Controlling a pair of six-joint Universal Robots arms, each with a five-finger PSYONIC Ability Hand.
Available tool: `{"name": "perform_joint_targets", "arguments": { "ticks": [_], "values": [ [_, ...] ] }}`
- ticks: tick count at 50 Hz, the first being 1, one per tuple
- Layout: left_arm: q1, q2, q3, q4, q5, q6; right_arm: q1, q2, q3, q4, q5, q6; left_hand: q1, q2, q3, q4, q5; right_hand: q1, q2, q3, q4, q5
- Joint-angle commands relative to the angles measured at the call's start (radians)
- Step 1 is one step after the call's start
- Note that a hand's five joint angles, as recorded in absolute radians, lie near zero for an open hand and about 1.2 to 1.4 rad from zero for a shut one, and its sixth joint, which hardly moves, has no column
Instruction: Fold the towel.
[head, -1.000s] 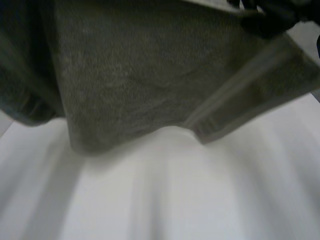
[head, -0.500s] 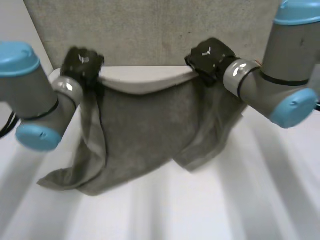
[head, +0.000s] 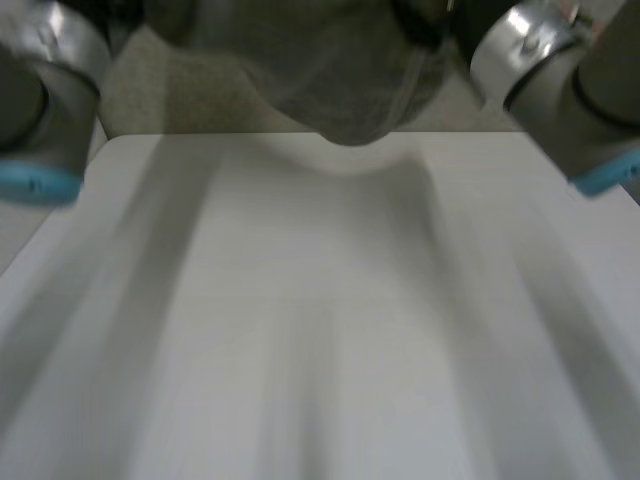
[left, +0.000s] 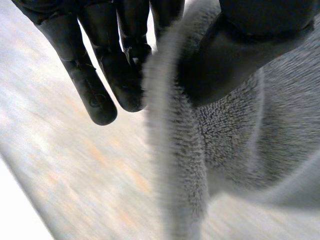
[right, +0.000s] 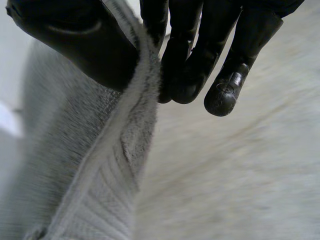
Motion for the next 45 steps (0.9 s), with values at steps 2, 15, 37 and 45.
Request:
{"name": "perform_joint_targets", "arguments": {
  "ticks": [2, 15, 37, 45],
  "values": [
    [0.064, 0.014, -0.477, 0.093, 0.187, 0.001, -0.029, -0.05, 0.339, 0.0, -0.072, -0.037, 0.07, 0.049, 0.048, 0.036, 0.054, 0.078, 0.077, 0.064, 0.061, 0.033],
    [0.057, -0.078, -0.705, 0.307, 0.199, 0.208, -0.039, -0.058, 0.767, 0.008, -0.034, -0.261, 0.07, 0.049, 0.048, 0.036, 0.054, 0.078, 0.077, 0.064, 0.061, 0.033],
    [0.055, -0.233, -0.67, 0.466, 0.095, 0.217, -0.113, -0.149, 0.836, -0.006, -0.013, -0.085, -0.523, -0.544, -0.544, -0.556, -0.538, 0.078, 0.077, 0.064, 0.061, 0.033],
    [0.056, -0.229, -0.67, 0.463, 0.087, 0.22, -0.176, -0.138, 0.812, -0.011, 0.001, -0.082, -0.523, -0.544, -0.544, -0.556, -0.538, 0.078, 0.077, 0.064, 0.061, 0.033]
  ]
}}
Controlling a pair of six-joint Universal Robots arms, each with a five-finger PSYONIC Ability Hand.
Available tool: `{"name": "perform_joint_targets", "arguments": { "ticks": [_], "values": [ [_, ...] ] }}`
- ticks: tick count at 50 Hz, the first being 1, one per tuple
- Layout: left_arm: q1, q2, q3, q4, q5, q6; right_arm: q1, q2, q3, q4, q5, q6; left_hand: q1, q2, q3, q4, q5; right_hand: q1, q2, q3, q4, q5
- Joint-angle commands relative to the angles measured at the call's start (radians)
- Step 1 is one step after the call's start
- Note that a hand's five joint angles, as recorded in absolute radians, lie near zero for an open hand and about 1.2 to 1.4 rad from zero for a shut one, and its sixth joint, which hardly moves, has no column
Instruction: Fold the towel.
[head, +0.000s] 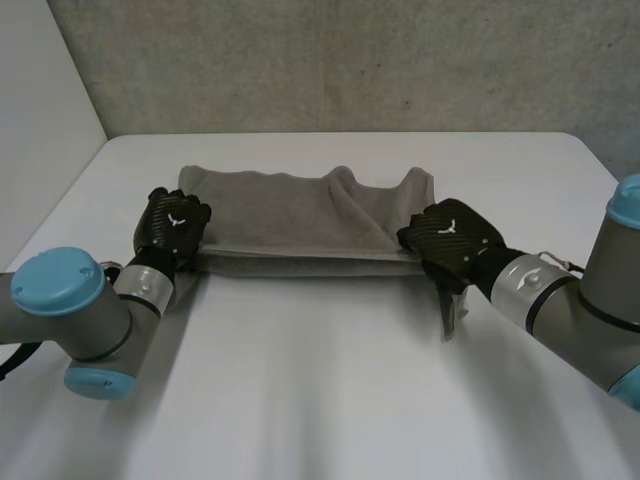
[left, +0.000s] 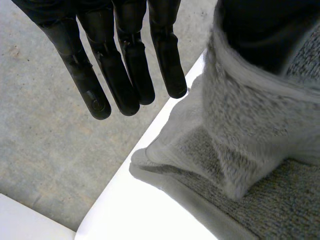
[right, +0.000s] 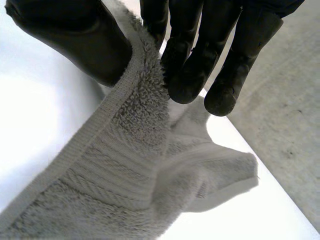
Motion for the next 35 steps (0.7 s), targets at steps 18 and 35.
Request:
{"name": "perform_joint_targets", "arguments": {
  "ticks": [18, 35],
  "values": [
    [0.028, 0.115, -0.067, -0.06, 0.006, 0.004, -0.072, 0.083, -0.052, -0.004, 0.092, 0.018, 0.577, 0.571, 0.563, 0.566, 0.583, -0.002, -0.003, -0.017, -0.021, -0.047],
    [0.123, 0.121, -0.031, -0.09, -0.002, 0.003, -0.071, 0.151, -0.091, 0.007, 0.184, 0.036, 0.577, 0.571, 0.563, 0.566, 0.583, -0.614, -0.614, -0.628, -0.632, -0.658]
  ]
}}
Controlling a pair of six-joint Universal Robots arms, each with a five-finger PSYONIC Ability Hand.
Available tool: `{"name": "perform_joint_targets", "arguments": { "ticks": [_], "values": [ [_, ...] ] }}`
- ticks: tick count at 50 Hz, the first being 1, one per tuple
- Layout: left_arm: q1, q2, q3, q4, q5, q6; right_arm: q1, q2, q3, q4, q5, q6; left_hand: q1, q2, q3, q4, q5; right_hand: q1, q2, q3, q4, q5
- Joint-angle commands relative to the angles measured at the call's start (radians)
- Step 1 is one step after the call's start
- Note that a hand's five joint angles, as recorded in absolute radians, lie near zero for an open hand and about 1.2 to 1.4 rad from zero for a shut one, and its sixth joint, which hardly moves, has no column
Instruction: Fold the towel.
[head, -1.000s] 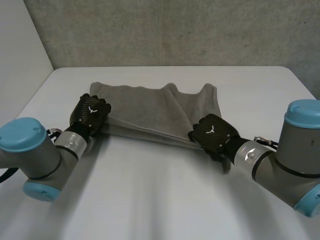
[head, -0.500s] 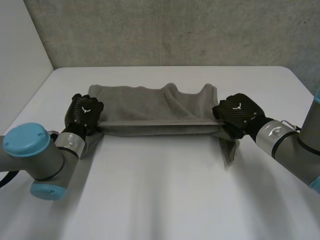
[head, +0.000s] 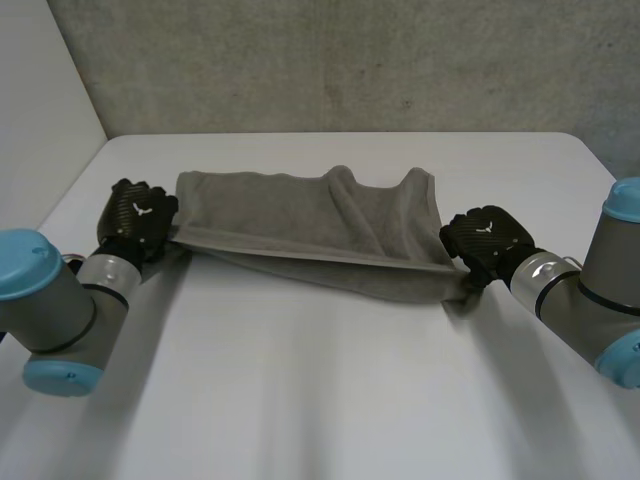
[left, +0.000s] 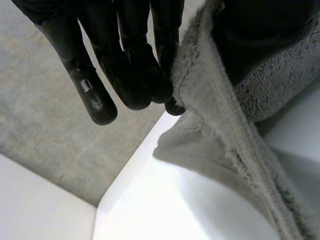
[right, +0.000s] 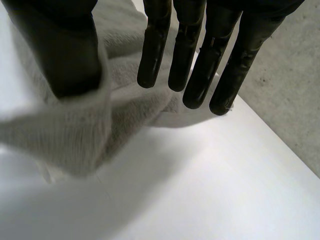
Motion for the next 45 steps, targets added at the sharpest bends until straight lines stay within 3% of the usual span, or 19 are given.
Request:
{"name": "perform_joint_targets", "arguments": {
  "ticks": [1, 8, 10, 12, 19, 23, 34, 38, 45],
  "values": [
    [0.044, -0.003, 0.017, 0.001, -0.003, -0.003, 0.0, 0.006, -0.009, 0.004, 0.032, 0.0, 0.078, 0.044, 0.048, 0.037, 0.069, -0.034, -0.04, -0.034, -0.031, -0.012],
    [0.061, -0.004, 0.031, 0.001, -0.005, -0.004, 0.0, 0.004, -0.009, 0.007, 0.036, 0.001, 0.078, 0.044, 0.048, 0.037, 0.069, 0.016, 0.01, 0.016, 0.019, 0.038],
    [0.065, -0.003, 0.031, 0.001, -0.005, -0.004, 0.001, 0.002, -0.009, 0.01, 0.036, 0.001, 0.078, 0.044, 0.048, 0.037, 0.069, 0.154, 0.148, 0.154, 0.157, 0.176],
    [0.068, -0.003, 0.031, 0.0, -0.003, -0.004, 0.001, -0.002, -0.01, 0.027, 0.027, 0.001, 0.078, 0.044, 0.048, 0.037, 0.069, 0.656, 0.65, 0.656, 0.659, 0.678],
    [0.055, 0.06, 0.01, -0.031, -0.001, -0.012, 0.004, -0.047, -0.026, 0.094, 0.016, 0.006, 0.078, 0.044, 0.048, 0.037, 0.069, 0.658, 0.652, 0.658, 0.661, 0.68],
    [0.044, 0.12, 0.005, -0.075, -0.001, -0.021, 0.001, -0.141, -0.065, 0.159, -0.004, 0.02, 0.078, 0.044, 0.048, 0.037, 0.069, 0.658, 0.652, 0.658, 0.661, 0.68],
    [0.026, 0.555, 0.088, -0.252, 0.008, -0.216, -0.016, -0.454, -0.3, 0.292, -0.028, 0.109, 0.078, 0.044, 0.048, 0.037, 0.069, 0.658, 0.652, 0.658, 0.661, 0.68],
    [0.042, 0.675, 0.21, -0.414, 0.017, -0.237, -0.026, -0.495, -0.426, 0.4, -0.03, 0.109, 0.078, 0.044, 0.048, 0.037, 0.069, 0.658, 0.652, 0.658, 0.661, 0.68],
    [0.047, 0.684, 0.324, -0.585, 0.075, -0.267, -0.071, -0.447, -0.592, 0.584, -0.033, 0.064, 0.078, 0.044, 0.048, 0.037, 0.069, 0.658, 0.652, 0.658, 0.661, 0.68]
  ]
}}
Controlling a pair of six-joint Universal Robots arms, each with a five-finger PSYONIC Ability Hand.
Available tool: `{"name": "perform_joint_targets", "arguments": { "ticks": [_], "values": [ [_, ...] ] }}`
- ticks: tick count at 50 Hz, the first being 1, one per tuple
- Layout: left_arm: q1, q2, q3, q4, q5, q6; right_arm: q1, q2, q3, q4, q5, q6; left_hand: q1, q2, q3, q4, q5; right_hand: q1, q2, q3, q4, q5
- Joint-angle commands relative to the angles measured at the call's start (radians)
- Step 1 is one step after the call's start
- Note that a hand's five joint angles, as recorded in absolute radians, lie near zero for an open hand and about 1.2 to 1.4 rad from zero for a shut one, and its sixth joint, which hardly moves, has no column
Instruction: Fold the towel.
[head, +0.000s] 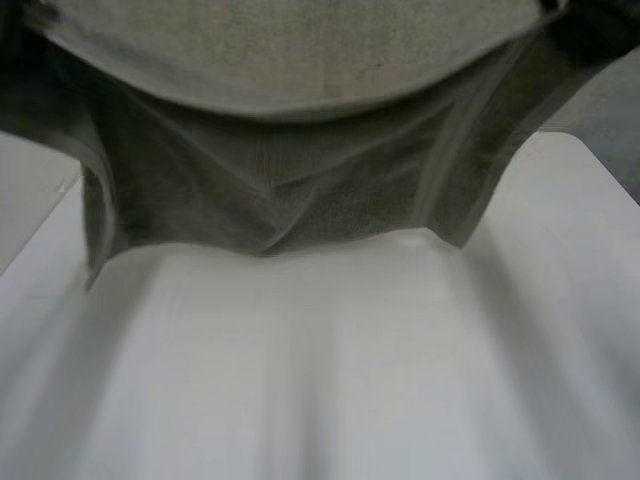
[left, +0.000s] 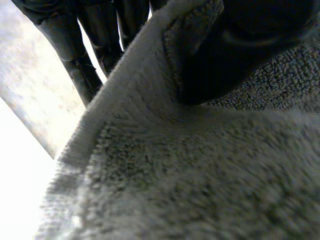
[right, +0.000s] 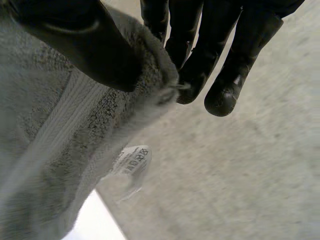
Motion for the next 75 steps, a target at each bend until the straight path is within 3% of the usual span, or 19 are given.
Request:
{"name": "perform_joint_targets", "arguments": {
  "ticks": [1, 8, 16, 21, 32, 38, 46, 52, 56, 62, 67, 75],
  "values": [
    [0.015, 0.016, 0.131, -0.197, 0.062, -0.023, -0.035, 0.047, -0.145, 0.162, -0.002, -0.046, 0.074, 0.044, 0.048, 0.036, 0.068, 0.087, 0.068, 0.064, 0.06, 0.05],
    [0.067, -0.154, 0.129, -0.199, 0.061, -0.025, -0.006, 0.214, -0.145, 0.168, 0.044, -0.156, 0.074, 0.044, 0.048, 0.036, 0.068, 0.087, 0.068, 0.064, 0.06, 0.05],
    [0.033, -0.43, 0.227, -0.194, 0.05, -0.018, 0.072, 0.41, -0.232, 0.05, 0.115, -0.158, 0.074, 0.044, 0.048, 0.036, 0.068, 0.087, 0.068, 0.064, 0.06, 0.05],
    [-0.034, -0.64, 0.481, -0.188, 0.023, -0.015, 0.102, 0.51, -0.324, -0.087, 0.184, -0.161, 0.074, 0.044, 0.048, 0.036, 0.068, 0.087, 0.068, 0.064, 0.06, 0.05],
    [-0.051, -0.726, 0.969, -0.104, -0.046, -0.04, 0.103, 0.616, -0.692, -0.242, 0.224, -0.153, 0.074, 0.044, 0.048, 0.036, 0.068, 0.087, 0.068, 0.064, 0.06, 0.05],
    [-0.051, -0.705, 1.019, -0.027, -0.034, -0.055, 0.102, 0.607, -0.74, -0.253, 0.211, -0.148, 0.074, 0.044, 0.048, 0.036, 0.068, 0.087, 0.068, 0.064, 0.06, 0.05],
    [-0.034, -0.686, 0.858, -0.018, 0.066, -0.051, 0.092, 0.558, -0.6, -0.254, 0.127, -0.147, 0.074, 0.044, 0.048, 0.036, 0.068, 0.087, 0.068, 0.064, 0.06, 0.05],
    [0.029, -0.628, 0.47, 0.027, 0.213, -0.046, 0.071, 0.49, -0.294, -0.297, 0.04, -0.145, 0.074, 0.044, 0.048, 0.036, 0.068, 0.087, 0.068, 0.064, 0.06, 0.05],
    [0.064, -0.623, 0.219, 0.141, 0.302, -0.032, 0.033, 0.44, -0.025, -0.403, -0.026, -0.147, 0.074, 0.044, 0.048, 0.036, 0.068, 0.087, 0.068, 0.064, 0.06, 0.05],
    [0.076, -0.634, 0.017, 0.271, 0.32, 0.034, 0.017, 0.409, 0.205, -0.512, -0.055, -0.158, 0.074, 0.044, 0.048, 0.036, 0.068, 0.087, 0.068, 0.064, 0.06, 0.05],
    [0.079, -0.672, -0.144, 0.388, 0.322, 0.158, 0.013, 0.427, 0.382, -0.593, -0.06, -0.17, 0.074, 0.044, 0.048, 0.036, 0.068, 0.087, 0.068, 0.064, 0.06, 0.05],
    [0.078, -0.721, -0.199, 0.407, 0.313, 0.259, -0.015, 0.443, 0.461, -0.599, -0.049, -0.202, 0.074, 0.044, 0.048, 0.036, 0.068, 0.087, 0.068, 0.064, 0.06, 0.05]
  ]
}}
